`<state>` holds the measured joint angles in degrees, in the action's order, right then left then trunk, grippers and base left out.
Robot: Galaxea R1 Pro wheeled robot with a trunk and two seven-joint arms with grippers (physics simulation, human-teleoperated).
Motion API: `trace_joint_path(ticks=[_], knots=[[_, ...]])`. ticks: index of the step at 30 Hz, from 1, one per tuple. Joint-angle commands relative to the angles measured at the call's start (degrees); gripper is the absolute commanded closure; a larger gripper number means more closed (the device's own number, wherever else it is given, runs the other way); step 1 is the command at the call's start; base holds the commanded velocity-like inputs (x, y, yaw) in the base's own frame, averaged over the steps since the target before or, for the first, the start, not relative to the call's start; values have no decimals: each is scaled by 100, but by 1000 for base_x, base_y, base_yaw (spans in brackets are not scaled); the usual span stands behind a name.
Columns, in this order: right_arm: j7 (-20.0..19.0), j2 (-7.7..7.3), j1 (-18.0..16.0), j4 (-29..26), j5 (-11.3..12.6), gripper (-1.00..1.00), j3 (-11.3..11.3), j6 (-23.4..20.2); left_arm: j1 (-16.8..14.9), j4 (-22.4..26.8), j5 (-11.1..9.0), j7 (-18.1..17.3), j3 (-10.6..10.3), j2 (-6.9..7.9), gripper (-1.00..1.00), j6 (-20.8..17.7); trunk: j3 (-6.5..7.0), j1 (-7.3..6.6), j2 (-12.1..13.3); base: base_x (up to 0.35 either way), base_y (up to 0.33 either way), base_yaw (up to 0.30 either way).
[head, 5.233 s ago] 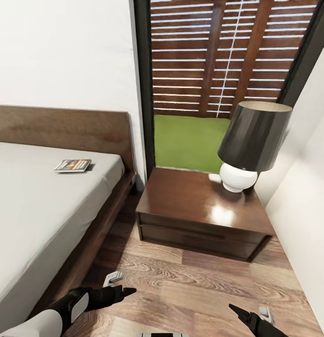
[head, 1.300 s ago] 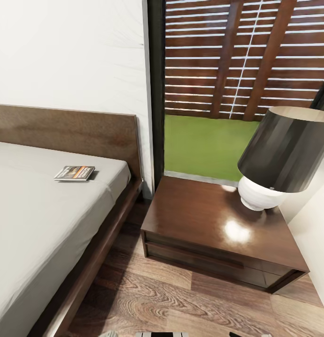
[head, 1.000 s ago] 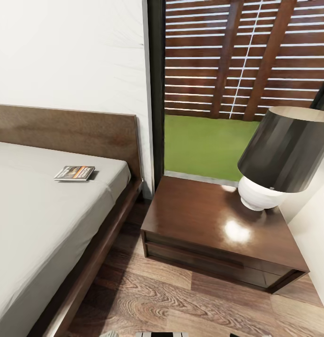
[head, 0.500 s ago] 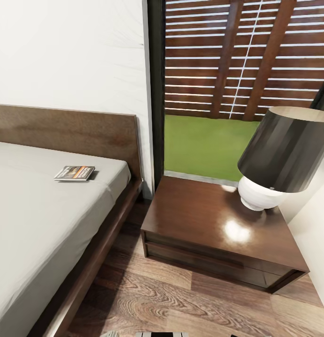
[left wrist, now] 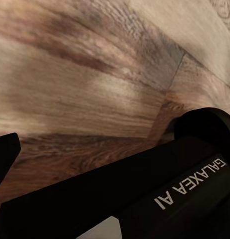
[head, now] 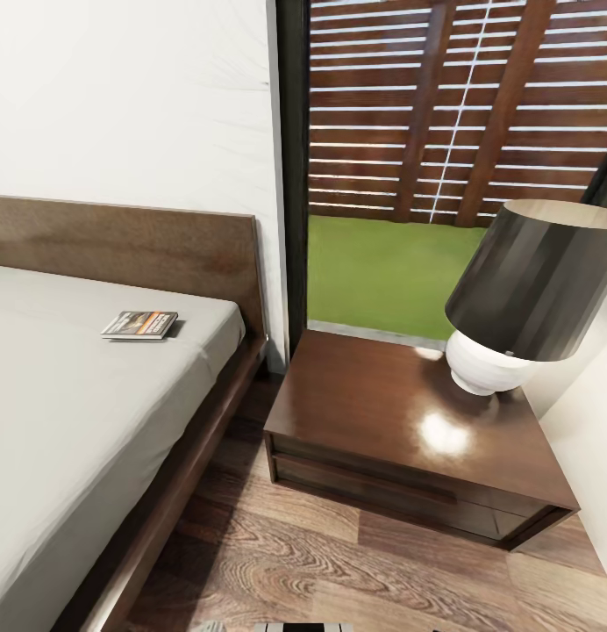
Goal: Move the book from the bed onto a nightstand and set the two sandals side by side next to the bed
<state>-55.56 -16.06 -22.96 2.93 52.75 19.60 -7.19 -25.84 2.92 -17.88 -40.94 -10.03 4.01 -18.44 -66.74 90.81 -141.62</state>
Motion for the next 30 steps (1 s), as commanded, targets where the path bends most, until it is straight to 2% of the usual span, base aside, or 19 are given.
trace_joint_path(ticks=[1,18,30], knots=[[-18,2,-7,15,59,-100,33,-55,-2,7,-60,-11,-44,-1,-100,-46,-4,-1,-2,0,0,0],[151,65,-7,15,45,-100,37,36,-1,7,-63,-4,-37,-24,-100,-46,-4,-1,-2,0,0,0],[167,76,-7,14,36,-100,36,50,-2,15,-70,37,-14,-94,-100,-46,-4,-1,-2,0,0,0]])
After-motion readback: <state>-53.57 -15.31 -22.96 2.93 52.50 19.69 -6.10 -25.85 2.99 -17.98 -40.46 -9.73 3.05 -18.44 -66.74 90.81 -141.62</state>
